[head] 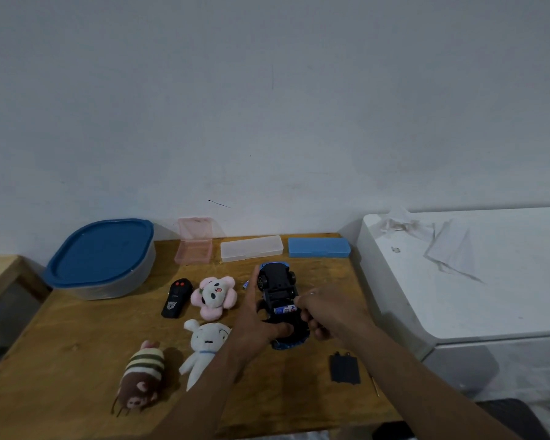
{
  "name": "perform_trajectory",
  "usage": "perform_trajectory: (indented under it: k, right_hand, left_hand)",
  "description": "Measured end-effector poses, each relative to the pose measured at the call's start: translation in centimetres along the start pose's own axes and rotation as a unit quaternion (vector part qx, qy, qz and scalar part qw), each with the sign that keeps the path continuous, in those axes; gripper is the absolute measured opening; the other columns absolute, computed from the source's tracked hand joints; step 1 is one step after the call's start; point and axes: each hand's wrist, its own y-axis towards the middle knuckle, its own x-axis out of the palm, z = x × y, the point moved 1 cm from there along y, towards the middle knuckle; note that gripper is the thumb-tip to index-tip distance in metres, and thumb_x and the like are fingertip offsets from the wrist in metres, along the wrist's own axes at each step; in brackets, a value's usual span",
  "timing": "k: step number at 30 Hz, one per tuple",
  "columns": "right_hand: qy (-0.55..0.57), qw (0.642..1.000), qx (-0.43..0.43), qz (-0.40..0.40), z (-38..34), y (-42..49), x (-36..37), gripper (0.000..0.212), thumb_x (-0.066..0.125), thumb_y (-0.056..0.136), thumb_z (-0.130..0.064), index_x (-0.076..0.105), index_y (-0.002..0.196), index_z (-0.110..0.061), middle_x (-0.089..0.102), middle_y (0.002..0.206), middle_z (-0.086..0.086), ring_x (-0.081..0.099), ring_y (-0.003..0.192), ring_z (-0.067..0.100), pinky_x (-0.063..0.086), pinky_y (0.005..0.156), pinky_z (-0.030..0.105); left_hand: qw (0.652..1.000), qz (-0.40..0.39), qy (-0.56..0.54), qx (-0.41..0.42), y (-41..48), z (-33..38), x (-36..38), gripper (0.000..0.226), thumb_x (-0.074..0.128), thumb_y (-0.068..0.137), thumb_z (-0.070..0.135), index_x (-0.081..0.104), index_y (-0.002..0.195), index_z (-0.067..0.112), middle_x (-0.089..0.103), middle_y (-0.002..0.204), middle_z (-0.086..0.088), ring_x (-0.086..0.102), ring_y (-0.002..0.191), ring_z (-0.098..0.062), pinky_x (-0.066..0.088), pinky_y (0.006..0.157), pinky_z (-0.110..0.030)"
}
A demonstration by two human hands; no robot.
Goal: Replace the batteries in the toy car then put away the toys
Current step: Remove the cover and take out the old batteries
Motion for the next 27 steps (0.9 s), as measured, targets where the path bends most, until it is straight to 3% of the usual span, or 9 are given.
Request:
perform_trajectory:
  k: [4,10,17,20,27]
  right_hand:
    - [0.050,0.999,0.020,0.006,0.5,0.3,0.3,0.012,0.053,0.093,-0.012,0.062,0.094,-0.004,0.052,0.060,0.002,0.041,0.044,0.008,0.035,0.040,0.018]
    - [0.145,0.988,0.056,-0.008,1.8,0.5,0.1,0.008,0.056,0.090,-0.009,0.063,0.094,-0.006,0.049,0.062,0.000,0.037,0.044,0.005,0.032,0.039,0.017]
    - [0.099,0.994,-0.021,0.043,1.3,0.0,0.0,0.011,0.071,0.084,-0.013,0.063,0.078,-0.009,0.062,0.073,0.005,0.048,0.051,0.010,0.042,0.044,0.020]
    - [0.061,0.996,-0.045,0.056,1.2,0.2,0.1,0.010,0.074,0.079,-0.008,0.066,0.086,-0.008,0.068,0.084,0.008,0.054,0.053,0.009,0.044,0.043,0.017]
    - [0.154,0.986,-0.051,0.032,1.6,0.6,-0.1,0.012,0.071,0.079,-0.010,0.070,0.090,-0.007,0.065,0.080,0.008,0.050,0.053,0.010,0.044,0.048,0.022]
  left_hand:
    - [1.000,-0.009,-0.004,0.017,-0.3,0.0,0.2,0.119,0.074,0.066,-0.016,0.015,0.139,0.059,0.064,0.123,0.006,0.065,0.109,-0.009,0.057,0.090,-0.039]
    - [1.000,-0.018,0.010,0.013,-0.5,-0.3,-0.1,0.119,0.075,0.066,-0.010,0.014,0.143,0.057,0.063,0.126,0.006,0.060,0.116,-0.007,0.057,0.091,-0.041]
    - [0.999,-0.031,0.012,-0.016,-0.3,-0.3,-0.5,0.120,0.080,0.062,-0.001,0.015,0.142,0.061,0.059,0.133,0.004,0.058,0.121,-0.017,0.052,0.096,-0.051]
    - [0.999,-0.031,0.015,-0.017,-0.3,-0.3,-0.1,0.121,0.083,0.060,0.003,0.015,0.141,0.062,0.058,0.134,0.006,0.057,0.122,-0.016,0.052,0.095,-0.052]
    - [0.998,-0.050,0.009,-0.030,-0.7,0.1,-0.1,0.117,0.079,0.065,-0.003,0.017,0.145,0.055,0.052,0.138,0.013,0.054,0.122,-0.009,0.055,0.091,-0.052]
